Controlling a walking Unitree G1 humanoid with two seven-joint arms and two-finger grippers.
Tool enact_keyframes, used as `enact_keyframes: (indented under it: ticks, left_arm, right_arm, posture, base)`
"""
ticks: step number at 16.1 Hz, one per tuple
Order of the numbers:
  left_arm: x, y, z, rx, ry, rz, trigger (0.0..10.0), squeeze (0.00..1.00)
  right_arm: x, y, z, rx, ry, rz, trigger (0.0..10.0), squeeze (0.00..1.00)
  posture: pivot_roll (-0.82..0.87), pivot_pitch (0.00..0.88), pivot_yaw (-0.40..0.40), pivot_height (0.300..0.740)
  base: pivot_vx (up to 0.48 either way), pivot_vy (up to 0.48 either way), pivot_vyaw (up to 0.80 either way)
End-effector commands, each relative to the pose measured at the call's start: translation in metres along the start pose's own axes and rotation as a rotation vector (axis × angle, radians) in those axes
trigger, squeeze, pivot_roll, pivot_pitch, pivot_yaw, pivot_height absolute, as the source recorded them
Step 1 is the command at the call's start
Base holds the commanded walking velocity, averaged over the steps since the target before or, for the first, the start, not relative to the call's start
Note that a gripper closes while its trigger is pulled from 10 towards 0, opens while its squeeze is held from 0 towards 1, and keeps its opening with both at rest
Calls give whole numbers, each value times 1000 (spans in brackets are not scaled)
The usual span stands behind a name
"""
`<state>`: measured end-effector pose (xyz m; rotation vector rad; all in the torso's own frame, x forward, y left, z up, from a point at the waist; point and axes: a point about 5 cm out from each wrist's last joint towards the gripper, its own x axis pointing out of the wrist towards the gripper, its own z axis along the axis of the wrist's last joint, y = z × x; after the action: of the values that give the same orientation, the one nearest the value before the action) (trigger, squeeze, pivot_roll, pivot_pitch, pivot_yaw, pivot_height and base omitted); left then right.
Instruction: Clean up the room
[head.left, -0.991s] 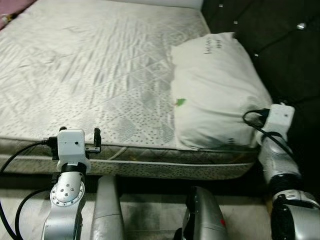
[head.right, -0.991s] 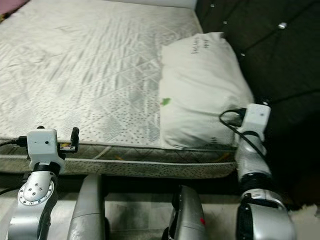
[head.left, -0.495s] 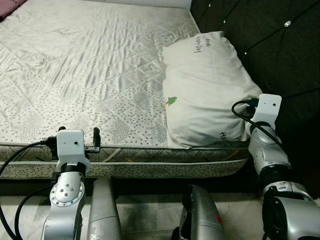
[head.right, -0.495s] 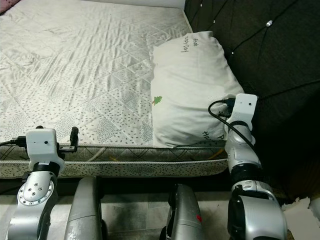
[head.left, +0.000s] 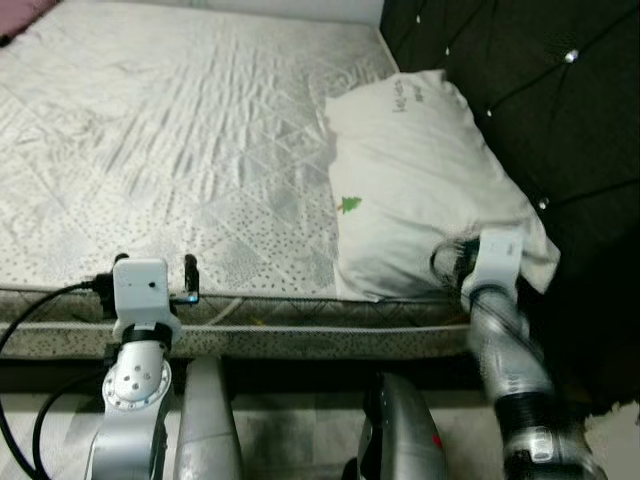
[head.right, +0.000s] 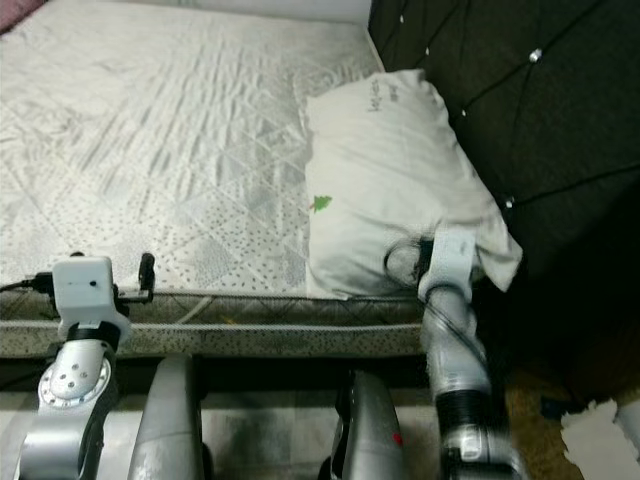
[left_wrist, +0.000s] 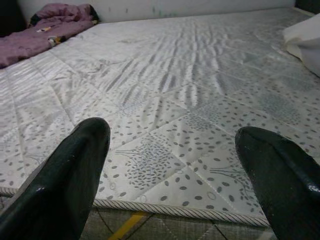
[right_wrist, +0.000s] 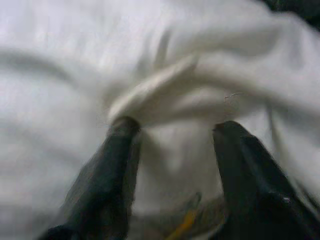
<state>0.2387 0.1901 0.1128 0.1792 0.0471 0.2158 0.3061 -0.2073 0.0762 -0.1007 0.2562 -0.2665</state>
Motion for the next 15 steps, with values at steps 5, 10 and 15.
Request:
enact_keyframes:
  ticks: [5,10,15]
  left_arm:
    - [18,1,18,-3,-105,67,10000,0]
    - [34,0,25,-32,-139,87,10000,0]
    - [46,-2,34,-52,-184,91,10000,0]
  right_arm:
    - [-13,38,59,10,-307,193,10000,1000]
    - [-15,64,96,116,-407,268,10000,0]
    - [-10,69,103,146,-428,270,10000,0]
  posture:
    - [143,0,-108,547]
    - [129,0,-97,594]
    - [129,0,-86,653]
  base:
    - [0,0,0]
    - [0,0,0]
    - [0,0,0]
